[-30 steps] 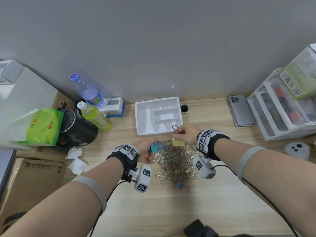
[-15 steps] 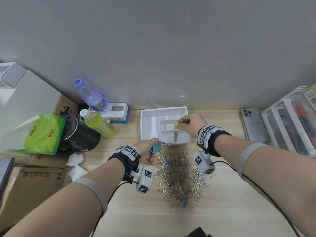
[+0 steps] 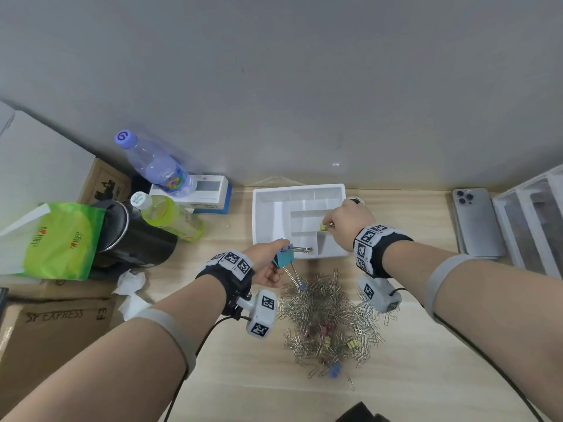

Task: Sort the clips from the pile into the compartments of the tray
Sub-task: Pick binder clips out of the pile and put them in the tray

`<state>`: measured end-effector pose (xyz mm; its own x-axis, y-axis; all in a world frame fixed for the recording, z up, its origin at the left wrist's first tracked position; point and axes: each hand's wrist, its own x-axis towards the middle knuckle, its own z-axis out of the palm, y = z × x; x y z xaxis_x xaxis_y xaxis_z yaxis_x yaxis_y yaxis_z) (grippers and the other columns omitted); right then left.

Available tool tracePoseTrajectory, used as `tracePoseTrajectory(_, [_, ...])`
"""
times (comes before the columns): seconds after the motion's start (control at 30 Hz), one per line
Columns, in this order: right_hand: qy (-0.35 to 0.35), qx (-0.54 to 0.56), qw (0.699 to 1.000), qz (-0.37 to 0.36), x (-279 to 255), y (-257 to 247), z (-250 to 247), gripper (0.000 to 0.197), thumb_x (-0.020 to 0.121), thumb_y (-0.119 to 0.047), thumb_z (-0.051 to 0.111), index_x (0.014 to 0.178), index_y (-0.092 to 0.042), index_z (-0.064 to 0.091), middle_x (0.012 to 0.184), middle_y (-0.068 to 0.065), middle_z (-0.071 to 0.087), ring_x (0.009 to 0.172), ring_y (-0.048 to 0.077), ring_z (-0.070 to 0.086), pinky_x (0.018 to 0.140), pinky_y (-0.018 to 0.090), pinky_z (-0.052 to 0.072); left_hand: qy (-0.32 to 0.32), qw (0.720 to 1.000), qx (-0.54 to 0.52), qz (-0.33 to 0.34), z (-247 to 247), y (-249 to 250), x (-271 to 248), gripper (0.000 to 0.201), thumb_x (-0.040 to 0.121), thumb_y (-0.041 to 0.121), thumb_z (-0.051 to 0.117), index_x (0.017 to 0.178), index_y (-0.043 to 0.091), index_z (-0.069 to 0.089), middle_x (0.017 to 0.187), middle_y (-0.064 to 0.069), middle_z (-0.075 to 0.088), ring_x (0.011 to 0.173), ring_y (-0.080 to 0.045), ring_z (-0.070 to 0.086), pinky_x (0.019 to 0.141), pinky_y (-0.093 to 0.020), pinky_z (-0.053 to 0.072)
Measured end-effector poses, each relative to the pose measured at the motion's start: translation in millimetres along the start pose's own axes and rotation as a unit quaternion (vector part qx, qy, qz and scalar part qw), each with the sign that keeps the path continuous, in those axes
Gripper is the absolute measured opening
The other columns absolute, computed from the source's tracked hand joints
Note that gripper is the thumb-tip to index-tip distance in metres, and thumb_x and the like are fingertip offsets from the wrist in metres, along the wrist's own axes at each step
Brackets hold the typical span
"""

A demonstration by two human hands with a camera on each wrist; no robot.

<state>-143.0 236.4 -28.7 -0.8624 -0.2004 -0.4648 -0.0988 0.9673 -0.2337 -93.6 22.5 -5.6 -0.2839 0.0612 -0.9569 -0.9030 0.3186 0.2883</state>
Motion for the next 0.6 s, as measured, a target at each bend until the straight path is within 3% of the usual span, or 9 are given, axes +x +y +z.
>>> tracePoseTrajectory(0.13, [-0.009,-0.021,0.999,-0.036,-5.3,-2.5,-8.9,0.049,0.089,-0.011,0.052,0.134,-0.03,0.053,0.127,0.004,0.058,0.123,0.028,0.043,0.103,0.041,0.039,0.0,1.0,0.003,0.003,3.8,4.3,0.3,0.043,0.096,0.051,0.047,0.088,0.008,0.052,0.064,-0.008,0.046,0.052,-0.019,0.039,0.067,-0.033,0.048])
tracePoseTrajectory(0.3, [0.087,0.039,0.991,-0.095,-22.4,-4.8,-20.4,0.058,0.079,-0.014,0.058,0.136,-0.022,0.048,0.13,0.001,0.05,0.122,0.024,0.042,0.102,0.043,0.039,-0.002,1.0,-0.004,0.01,5.0,8.5,-4.9,0.044,0.094,0.053,0.049,0.093,0.009,0.052,0.061,-0.007,0.046,0.048,-0.018,0.04,0.063,-0.031,0.052])
tracePoseTrajectory(0.37, [0.105,0.069,0.984,-0.126,-29.9,-8.2,-25.8,0.061,0.078,-0.006,0.056,0.136,-0.021,0.046,0.129,0.001,0.048,0.115,0.023,0.048,0.095,0.043,0.044,-0.003,1.0,-0.014,0.015,5.9,9.7,-10.1,0.044,0.094,0.053,0.049,0.091,0.01,0.051,0.061,-0.006,0.045,0.048,-0.017,0.039,0.063,-0.031,0.052])
tracePoseTrajectory(0.47, [0.066,0.092,0.979,-0.169,-40.5,-15.1,-29.2,0.067,0.079,-0.003,0.055,0.141,-0.024,0.038,0.127,0.0,0.048,0.09,0.021,0.058,0.077,0.041,0.051,0.001,0.999,-0.042,0.027,5.7,11.0,-17.1,0.042,0.095,0.052,0.046,0.087,0.011,0.051,0.063,-0.006,0.044,0.051,-0.017,0.038,0.064,-0.032,0.05])
tracePoseTrajectory(0.6, [-0.017,0.068,0.978,-0.196,-53.1,-18.7,-22.1,0.081,0.078,-0.02,0.069,0.142,-0.034,0.021,0.118,-0.004,0.054,0.073,0.012,0.054,0.068,0.037,0.052,-0.003,0.998,-0.055,0.035,5.6,8.9,-26.5,0.042,0.096,0.051,0.044,0.086,0.011,0.052,0.063,-0.006,0.043,0.052,-0.017,0.037,0.065,-0.031,0.048])
